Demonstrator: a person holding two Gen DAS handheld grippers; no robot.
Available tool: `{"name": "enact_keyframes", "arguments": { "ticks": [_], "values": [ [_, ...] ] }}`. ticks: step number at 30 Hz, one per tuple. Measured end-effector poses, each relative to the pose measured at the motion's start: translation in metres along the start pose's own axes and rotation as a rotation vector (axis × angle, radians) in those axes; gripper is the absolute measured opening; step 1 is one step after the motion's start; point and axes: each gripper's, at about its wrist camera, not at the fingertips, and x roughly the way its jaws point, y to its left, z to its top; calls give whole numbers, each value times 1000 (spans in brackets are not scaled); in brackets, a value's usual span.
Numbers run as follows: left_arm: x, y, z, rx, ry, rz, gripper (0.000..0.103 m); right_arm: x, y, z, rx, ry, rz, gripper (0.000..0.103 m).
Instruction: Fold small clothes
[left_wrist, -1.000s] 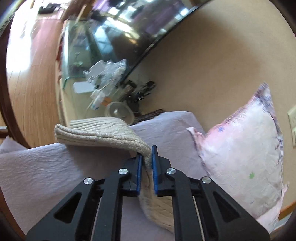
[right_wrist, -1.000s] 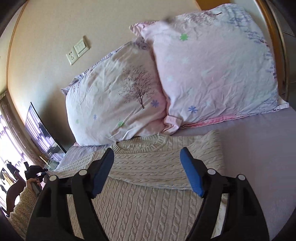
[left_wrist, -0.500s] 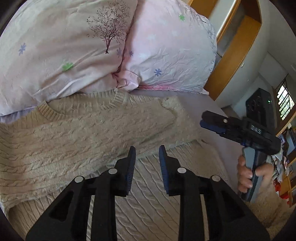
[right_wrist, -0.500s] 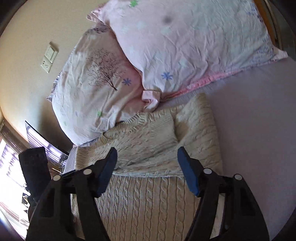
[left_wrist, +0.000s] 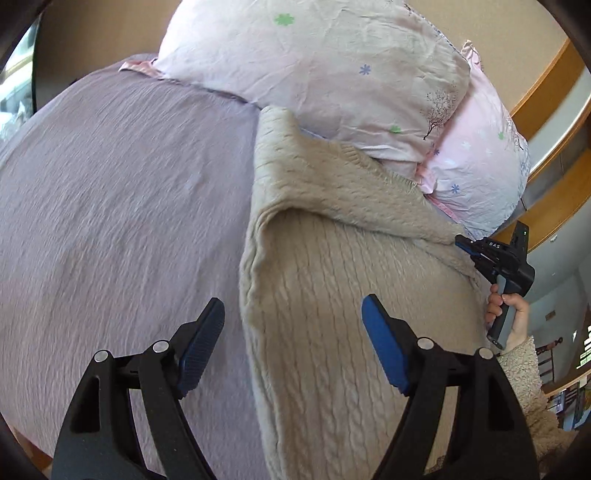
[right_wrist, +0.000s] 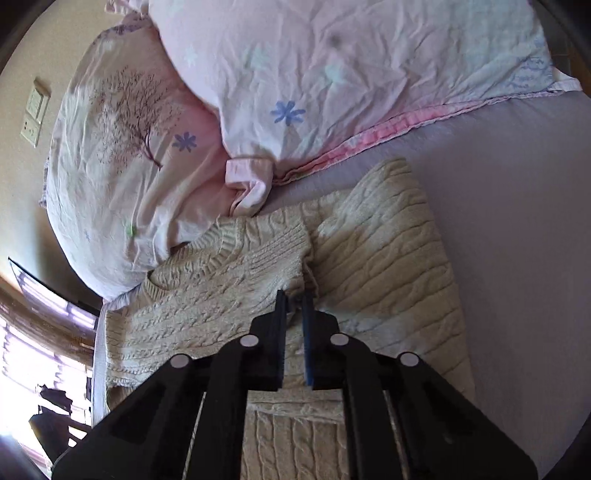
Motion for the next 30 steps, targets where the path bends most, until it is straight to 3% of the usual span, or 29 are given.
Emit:
{"name": "enact_keyframes", "arguments": {
  "ticks": [2,5,6,8,9,13,15,20,23,25,27,30],
  "values": [
    [-2,6,-14,-25,11,-52,77,-29,-19,4,40,-84,-24,0],
    [-5,7,-30,-24,-6,-89,78,-56,-30,-6,18,-47,10,10],
    [-9,6,-33,-20,-11,-92,78,-65,-31,-12,-4,-27,6,29],
    [-15,7,-42,-30,-9,-116,78,-88,-34,-31,-64,-25,-7,56],
    [-18,9,-47,-33,-10,-128,78,-98,-37,-42,-94,-10,-20,57],
    [-35,11,-72,-45,-16,-187,76,-119,-66,-93,-66,130,13,54],
    [-39,12,-85,-70,3,-240,62,-127,-82,-118,-25,191,53,36],
    [-43,9,-114,-102,32,-319,44,-163,-95,-175,16,285,268,29],
    [-39,8,-124,-137,62,-367,33,-172,-92,-198,-18,334,323,20],
    [-35,4,-126,-129,78,-362,24,-172,-87,-204,-46,355,328,10],
    [-31,-1,-124,-124,97,-363,11,-171,-78,-195,-59,338,359,8],
    [-31,-9,-101,-122,84,-409,8,-176,-52,-157,-102,232,418,7]
  ]
}}
